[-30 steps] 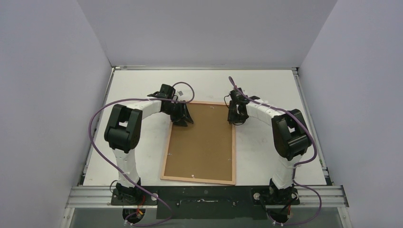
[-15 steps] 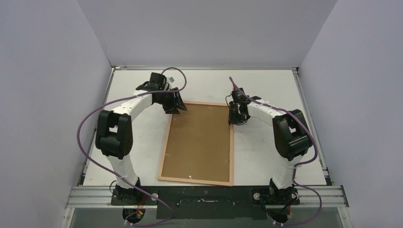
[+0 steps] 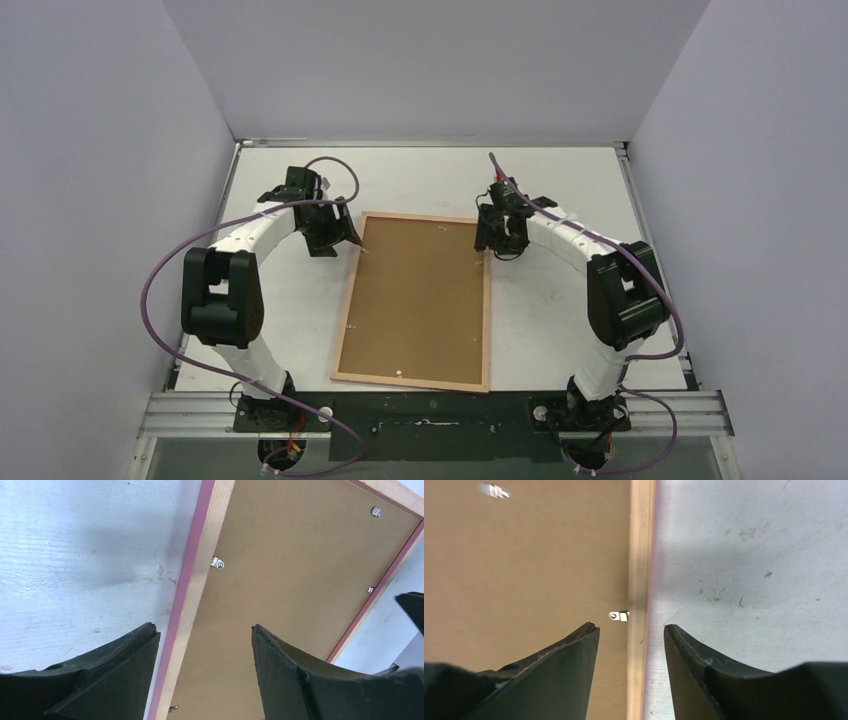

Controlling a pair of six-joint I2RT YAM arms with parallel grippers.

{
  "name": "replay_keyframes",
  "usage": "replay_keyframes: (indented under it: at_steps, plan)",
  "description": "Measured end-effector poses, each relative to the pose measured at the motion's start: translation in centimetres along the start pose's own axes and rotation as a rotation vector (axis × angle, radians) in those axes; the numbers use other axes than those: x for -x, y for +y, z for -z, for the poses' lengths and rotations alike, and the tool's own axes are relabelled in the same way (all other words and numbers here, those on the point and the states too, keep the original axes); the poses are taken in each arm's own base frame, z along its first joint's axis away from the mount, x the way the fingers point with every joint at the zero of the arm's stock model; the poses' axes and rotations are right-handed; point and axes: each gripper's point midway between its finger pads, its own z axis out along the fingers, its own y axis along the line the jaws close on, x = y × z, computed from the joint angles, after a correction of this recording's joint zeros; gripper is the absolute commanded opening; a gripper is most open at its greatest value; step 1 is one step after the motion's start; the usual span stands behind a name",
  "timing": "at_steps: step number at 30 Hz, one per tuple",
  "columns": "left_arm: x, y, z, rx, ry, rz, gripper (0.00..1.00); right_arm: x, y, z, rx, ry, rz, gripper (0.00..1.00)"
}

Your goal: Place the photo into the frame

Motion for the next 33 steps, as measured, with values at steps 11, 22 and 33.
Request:
replay_keyframes:
  at_steps: [11,22,33]
  plan:
    - [-0.1,1.3,-1.3,0.041,0.020,-0.054,0.66,6.2,3.1,3.5,0.066,-0.157,0.077,0.57]
    - [1.3,1.9,-3.4,0.065,0.045,-0.126,0.60,9.3,10.1,0.3,0.119,-0.194,0.384,0.64]
    - [1.4,0.9,-4.5,0.006,0.092,-0.097,0.53,8.5,12.5,-4.0,0.210,-0.061,0.736,0.65]
